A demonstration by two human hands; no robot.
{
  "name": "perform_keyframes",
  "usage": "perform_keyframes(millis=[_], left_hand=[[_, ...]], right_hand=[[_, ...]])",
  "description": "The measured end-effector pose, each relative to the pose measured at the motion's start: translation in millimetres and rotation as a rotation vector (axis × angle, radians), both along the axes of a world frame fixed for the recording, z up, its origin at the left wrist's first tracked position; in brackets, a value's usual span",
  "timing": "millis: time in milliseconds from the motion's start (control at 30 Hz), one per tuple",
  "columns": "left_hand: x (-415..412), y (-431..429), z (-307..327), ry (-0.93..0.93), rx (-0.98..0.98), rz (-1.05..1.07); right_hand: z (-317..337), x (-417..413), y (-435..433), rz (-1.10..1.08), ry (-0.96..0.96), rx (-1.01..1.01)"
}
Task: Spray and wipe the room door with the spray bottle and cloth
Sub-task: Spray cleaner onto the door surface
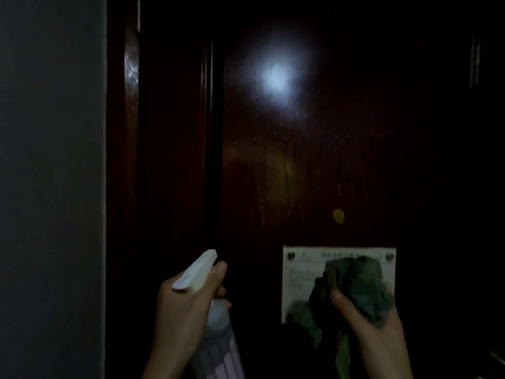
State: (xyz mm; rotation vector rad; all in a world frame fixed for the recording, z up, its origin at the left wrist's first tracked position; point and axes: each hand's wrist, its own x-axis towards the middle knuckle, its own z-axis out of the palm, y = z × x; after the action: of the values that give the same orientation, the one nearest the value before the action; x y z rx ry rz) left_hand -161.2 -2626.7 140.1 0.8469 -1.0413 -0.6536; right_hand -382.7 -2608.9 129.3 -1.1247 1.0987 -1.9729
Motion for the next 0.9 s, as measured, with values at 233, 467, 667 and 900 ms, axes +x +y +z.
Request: perform_keyframes(millis=[233,467,667,900], left_hand=[[5.3,-5.4,56.0,-0.082,-0.110,0.036],[6.9,-16.1,80.0,-0.076,-0.165,0.009],[0.2,-22.3,109.2,-0.054,-0.185,-0.056],[-13.5,-18.9,127.0,-0.048,-0.243,-0.159]], right_hand=[[74.4,-3.2,-13.8,0.102,0.154,-0.201],[106.8,-16.9,-19.1,0.111,0.145,-0.264],[131.7,-34.1,-12.1,0.077,0.196,-0.312],[145.8,-54.9,5.2,0.048,0.233,-0.353]])
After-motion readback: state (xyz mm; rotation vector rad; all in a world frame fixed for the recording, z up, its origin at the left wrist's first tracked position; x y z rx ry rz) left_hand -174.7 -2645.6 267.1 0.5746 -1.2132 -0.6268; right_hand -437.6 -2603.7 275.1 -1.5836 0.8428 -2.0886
